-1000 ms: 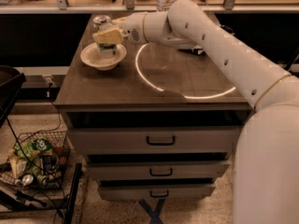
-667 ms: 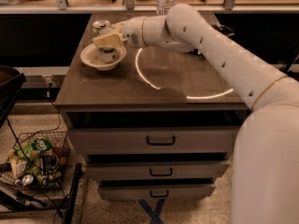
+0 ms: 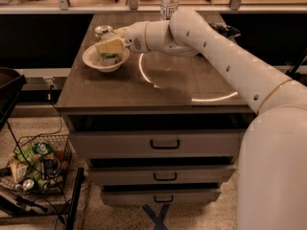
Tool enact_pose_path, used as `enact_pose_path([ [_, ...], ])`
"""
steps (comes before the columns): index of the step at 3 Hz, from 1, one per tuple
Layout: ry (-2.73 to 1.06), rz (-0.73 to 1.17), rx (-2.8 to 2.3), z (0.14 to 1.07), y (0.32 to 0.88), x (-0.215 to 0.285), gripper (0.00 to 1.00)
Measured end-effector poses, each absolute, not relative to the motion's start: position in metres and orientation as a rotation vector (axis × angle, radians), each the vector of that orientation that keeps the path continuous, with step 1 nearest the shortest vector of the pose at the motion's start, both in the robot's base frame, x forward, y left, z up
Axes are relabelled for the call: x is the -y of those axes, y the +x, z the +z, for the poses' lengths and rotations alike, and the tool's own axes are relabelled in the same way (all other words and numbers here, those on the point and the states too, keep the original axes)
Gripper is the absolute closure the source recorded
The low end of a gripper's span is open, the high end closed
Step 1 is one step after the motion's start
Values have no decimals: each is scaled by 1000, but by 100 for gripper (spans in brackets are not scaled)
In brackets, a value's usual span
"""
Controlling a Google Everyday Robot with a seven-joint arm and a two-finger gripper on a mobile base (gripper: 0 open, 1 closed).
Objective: Place 7up can into paper bowl
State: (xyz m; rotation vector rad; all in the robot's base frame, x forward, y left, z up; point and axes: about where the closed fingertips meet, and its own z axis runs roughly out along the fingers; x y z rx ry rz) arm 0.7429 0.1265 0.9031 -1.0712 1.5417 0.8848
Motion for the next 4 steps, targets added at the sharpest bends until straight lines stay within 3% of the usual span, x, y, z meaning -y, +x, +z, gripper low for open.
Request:
enact_pose_path([
  [1, -1075, 889, -1540, 903, 742, -130, 84],
  [4, -1084, 901, -1537, 901, 740, -139, 15],
])
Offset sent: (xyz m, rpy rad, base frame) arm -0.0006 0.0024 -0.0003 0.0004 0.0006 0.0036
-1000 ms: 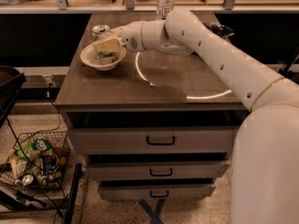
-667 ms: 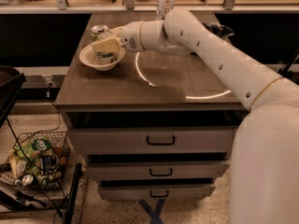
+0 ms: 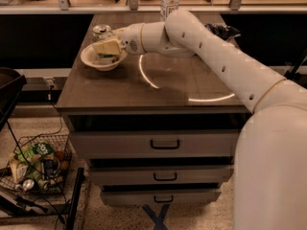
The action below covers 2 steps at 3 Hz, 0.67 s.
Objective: Place 7up can into paper bowl
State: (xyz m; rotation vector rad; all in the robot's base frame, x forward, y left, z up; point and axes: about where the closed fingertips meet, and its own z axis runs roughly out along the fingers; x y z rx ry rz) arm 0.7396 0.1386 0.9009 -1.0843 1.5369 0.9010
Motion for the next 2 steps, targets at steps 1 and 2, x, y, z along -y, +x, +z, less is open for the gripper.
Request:
enact_pose_path([
  [1, -1087, 905, -1536, 900, 739, -141, 0],
  [2, -1088, 905, -1536, 900, 739, -142, 0],
])
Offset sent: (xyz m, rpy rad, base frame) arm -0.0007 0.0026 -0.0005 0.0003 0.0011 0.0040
